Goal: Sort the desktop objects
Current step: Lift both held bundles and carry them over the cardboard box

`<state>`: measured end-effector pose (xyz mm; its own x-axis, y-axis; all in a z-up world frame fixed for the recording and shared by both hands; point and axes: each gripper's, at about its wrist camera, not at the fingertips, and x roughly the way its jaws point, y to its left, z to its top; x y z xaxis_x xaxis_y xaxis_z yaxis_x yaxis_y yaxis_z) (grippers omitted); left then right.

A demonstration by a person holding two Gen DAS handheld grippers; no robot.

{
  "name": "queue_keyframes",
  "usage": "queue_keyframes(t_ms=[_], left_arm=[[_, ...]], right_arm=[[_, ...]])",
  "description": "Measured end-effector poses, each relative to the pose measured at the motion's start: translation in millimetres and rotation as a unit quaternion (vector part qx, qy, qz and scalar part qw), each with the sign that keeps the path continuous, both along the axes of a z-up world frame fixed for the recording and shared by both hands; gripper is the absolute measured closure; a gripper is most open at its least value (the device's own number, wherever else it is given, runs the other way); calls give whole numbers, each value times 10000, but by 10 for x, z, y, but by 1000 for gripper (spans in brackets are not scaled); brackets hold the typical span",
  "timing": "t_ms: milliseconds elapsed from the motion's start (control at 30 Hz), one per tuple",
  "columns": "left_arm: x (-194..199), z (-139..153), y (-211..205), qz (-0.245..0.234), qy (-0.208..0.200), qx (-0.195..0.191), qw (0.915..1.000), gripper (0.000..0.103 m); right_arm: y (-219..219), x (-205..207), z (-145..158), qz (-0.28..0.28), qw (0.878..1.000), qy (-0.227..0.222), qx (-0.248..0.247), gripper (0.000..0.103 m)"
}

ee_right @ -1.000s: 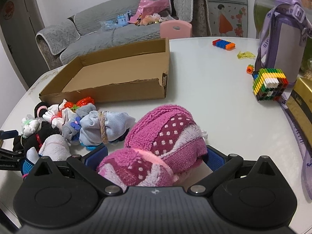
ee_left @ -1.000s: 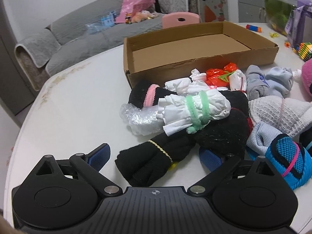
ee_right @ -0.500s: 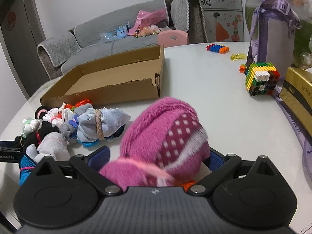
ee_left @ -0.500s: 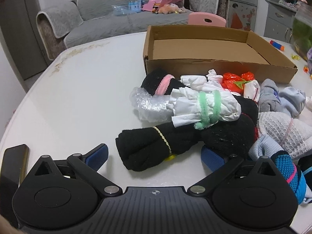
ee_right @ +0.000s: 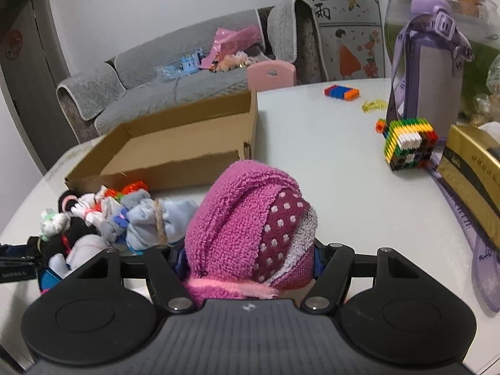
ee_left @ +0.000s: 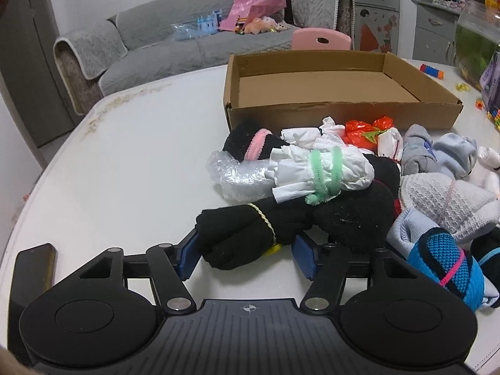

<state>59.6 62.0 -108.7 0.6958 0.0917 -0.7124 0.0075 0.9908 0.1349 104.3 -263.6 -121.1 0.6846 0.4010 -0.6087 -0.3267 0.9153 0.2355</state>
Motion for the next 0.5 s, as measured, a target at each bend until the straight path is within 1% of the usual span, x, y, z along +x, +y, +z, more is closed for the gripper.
queue_keyframes(t_ms=[100,300,500], left_arm=[[1,29,44,-12,-53,-99,9999,37],[51,63,171,19,-53,-475,9989,38],[-117,217,143,-15,-321,-341,9989,39]], right_arm=[[6,-15,45,76,9999,-44,67,40],[38,-18,51,139,9998,-88,95,40],[41,-36,105,193,9996,-157,150,40]])
